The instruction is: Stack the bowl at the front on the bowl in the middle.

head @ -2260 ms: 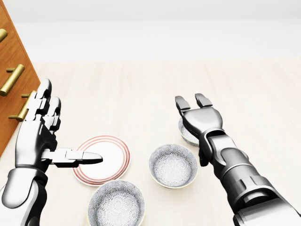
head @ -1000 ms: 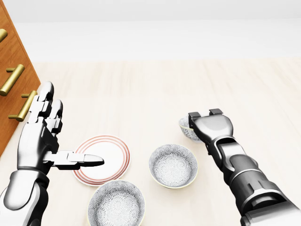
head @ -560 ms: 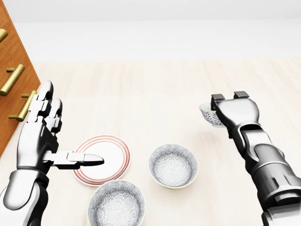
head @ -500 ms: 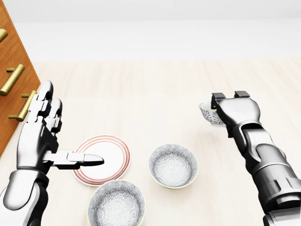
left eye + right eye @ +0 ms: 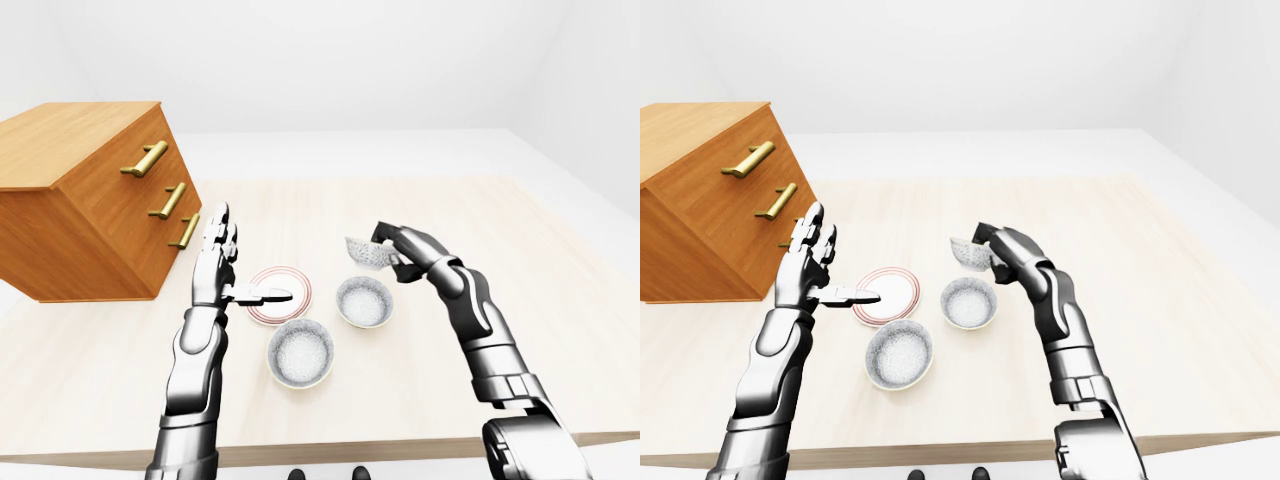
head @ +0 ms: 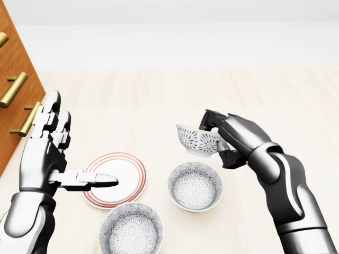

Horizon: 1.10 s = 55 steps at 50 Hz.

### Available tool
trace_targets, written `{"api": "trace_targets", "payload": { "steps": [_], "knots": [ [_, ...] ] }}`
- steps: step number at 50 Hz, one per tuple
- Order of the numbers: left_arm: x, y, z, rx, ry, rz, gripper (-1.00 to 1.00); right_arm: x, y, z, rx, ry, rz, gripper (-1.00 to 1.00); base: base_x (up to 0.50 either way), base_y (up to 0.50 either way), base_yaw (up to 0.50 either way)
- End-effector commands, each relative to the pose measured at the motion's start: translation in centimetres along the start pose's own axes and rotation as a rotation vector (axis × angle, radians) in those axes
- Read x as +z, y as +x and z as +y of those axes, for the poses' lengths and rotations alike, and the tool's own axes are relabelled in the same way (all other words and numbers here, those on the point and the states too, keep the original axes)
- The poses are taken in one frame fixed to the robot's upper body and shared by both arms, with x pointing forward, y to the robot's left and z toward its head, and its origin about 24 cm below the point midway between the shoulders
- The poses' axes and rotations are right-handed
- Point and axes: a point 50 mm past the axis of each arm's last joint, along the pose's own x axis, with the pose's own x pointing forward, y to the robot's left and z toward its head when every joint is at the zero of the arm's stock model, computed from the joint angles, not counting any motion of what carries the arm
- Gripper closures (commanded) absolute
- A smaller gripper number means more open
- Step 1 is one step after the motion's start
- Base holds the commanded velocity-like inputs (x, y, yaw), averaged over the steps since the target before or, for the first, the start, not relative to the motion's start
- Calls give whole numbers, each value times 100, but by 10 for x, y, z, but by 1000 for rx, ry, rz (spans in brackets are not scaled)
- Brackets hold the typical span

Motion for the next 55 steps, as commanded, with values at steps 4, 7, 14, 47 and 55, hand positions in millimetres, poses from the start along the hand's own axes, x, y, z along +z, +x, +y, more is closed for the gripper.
{"api": "trace_targets", "payload": {
  "steps": [4,7,14,47,55],
  "knots": [
    [2,0,-1,-3,2,-8,-100,47,-13,-9,23,99,-237,100,0,0,0],
    [3,0,-1,-2,2,-14,-100,53,-12,-7,34,104,-259,100,0,0,0],
    [4,-1,-1,0,0,-19,-100,46,-7,-1,20,67,-199,100,0,0,0],
    [-2,0,-2,-2,-5,6,-100,10,-50,36,41,5,-47,100,0,0,0],
    [-3,-1,-2,-3,-6,12,-100,11,-51,39,48,10,-49,100,0,0,0]
  ]
}}
